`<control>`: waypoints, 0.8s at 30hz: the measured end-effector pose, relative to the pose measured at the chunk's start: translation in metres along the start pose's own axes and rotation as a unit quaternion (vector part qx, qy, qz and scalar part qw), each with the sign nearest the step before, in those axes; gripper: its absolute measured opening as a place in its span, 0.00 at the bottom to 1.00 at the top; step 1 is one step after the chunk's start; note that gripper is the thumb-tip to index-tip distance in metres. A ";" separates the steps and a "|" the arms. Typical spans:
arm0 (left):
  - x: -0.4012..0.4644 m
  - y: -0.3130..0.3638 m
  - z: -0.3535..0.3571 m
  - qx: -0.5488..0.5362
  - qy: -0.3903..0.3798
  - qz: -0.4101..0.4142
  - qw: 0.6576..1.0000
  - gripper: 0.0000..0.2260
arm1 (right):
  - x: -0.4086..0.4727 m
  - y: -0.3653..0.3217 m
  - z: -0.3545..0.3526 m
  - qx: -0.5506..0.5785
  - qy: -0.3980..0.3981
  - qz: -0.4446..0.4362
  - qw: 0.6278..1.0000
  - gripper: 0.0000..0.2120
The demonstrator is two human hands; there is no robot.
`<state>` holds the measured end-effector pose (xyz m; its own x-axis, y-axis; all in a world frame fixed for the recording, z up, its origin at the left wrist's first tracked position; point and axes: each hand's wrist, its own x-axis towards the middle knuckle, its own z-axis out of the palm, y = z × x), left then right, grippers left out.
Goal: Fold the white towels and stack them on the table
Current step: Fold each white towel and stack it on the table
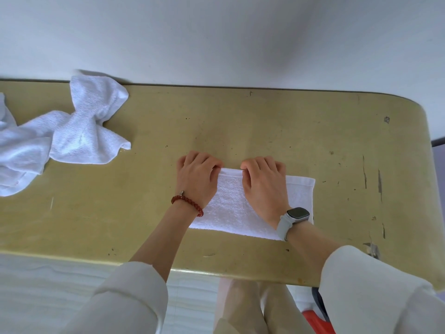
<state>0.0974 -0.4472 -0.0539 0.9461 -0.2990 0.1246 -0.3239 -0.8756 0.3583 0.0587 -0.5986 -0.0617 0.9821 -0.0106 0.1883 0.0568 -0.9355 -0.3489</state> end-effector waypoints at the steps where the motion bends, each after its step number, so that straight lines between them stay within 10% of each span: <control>1: 0.000 0.003 -0.002 -0.005 -0.001 -0.019 1.000 0.05 | 0.000 0.001 -0.001 -0.003 -0.001 -0.009 1.000 0.05; 6: -0.027 0.023 -0.016 0.009 0.037 -0.028 0.999 0.12 | -0.010 0.028 -0.022 0.028 0.015 -0.073 0.997 0.08; 15: -0.061 0.003 0.012 0.089 -0.113 0.022 0.989 0.23 | -0.064 0.063 -0.039 -0.089 -0.162 -0.044 0.982 0.25; 24: -0.045 -0.035 -0.017 0.071 0.005 -0.005 0.997 0.15 | -0.066 0.022 -0.050 0.016 -0.111 -0.098 0.989 0.15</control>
<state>0.0664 -0.3969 -0.0565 0.9487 -0.2874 0.1315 -0.3109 -0.9234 0.2251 -0.0135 -0.6363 -0.0362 0.9667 0.2510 0.0496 0.2520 -0.9002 -0.3553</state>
